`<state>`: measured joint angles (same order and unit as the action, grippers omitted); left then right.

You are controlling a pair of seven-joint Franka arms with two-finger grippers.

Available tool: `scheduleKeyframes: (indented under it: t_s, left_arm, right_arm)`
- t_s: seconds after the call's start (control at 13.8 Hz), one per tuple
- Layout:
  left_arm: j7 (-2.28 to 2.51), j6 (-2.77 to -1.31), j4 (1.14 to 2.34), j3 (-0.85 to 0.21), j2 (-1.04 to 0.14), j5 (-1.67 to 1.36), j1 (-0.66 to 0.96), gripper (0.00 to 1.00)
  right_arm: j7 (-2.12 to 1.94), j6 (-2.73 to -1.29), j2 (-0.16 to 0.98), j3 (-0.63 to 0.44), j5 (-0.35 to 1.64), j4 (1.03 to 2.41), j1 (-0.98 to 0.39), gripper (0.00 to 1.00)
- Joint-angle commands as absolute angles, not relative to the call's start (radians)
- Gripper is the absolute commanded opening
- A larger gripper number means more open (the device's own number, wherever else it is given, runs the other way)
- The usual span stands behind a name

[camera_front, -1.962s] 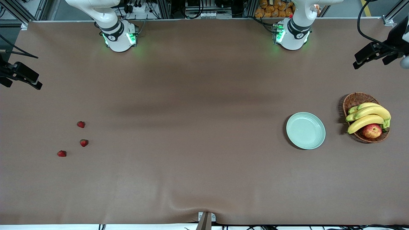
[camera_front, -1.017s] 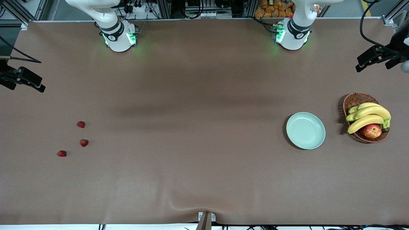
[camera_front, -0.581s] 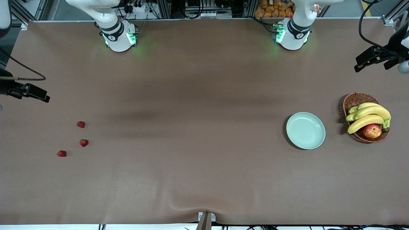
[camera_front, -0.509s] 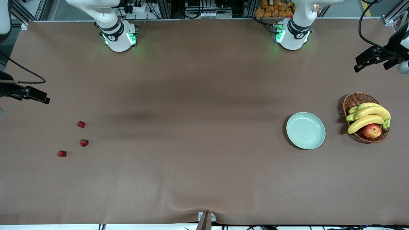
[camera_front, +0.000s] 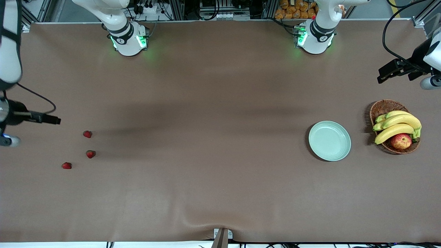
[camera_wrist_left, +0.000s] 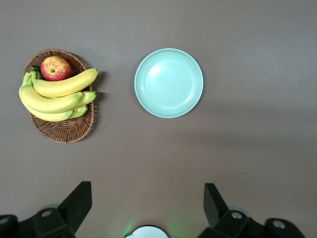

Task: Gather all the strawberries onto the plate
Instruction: 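Reach the right gripper to a strawberry and close on it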

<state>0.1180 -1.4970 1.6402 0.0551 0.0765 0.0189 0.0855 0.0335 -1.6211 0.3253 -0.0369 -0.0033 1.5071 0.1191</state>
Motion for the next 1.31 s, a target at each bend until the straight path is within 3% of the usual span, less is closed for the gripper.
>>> scheduleKeyframes:
  t_s: [0.0, 0.44, 0.87, 1.09, 1.24]
  left_arm:
    - [0.127, -1.499, 1.654, 0.055, 0.084, 0.041, 0.092, 1.00]
    - [0.124, -1.502, 1.667, 0.057, 0.086, 0.046, 0.086, 1.00]
    - [0.126, -1.520, 1.671, 0.057, 0.080, 0.046, 0.084, 1.00]
    - [0.126, -1.552, 1.669, 0.057, 0.057, 0.044, 0.084, 1.00]
    - [0.126, -1.566, 1.667, 0.057, 0.048, 0.045, 0.087, 1.00]
  right_arm:
    - [0.014, -1.696, 0.411, -0.025, -0.005, 1.491, 0.159, 1.00]
    - [0.002, -1.933, 0.604, -0.021, 0.000, 1.491, 0.173, 1.00]
    - [-0.002, -1.997, 0.712, -0.018, 0.077, 1.493, 0.166, 0.99]
    - [-0.008, -2.020, 0.736, -0.018, 0.077, 1.494, 0.163, 0.79]
    - [-0.038, -2.049, 0.756, -0.018, 0.075, 1.497, 0.167, 0.77]
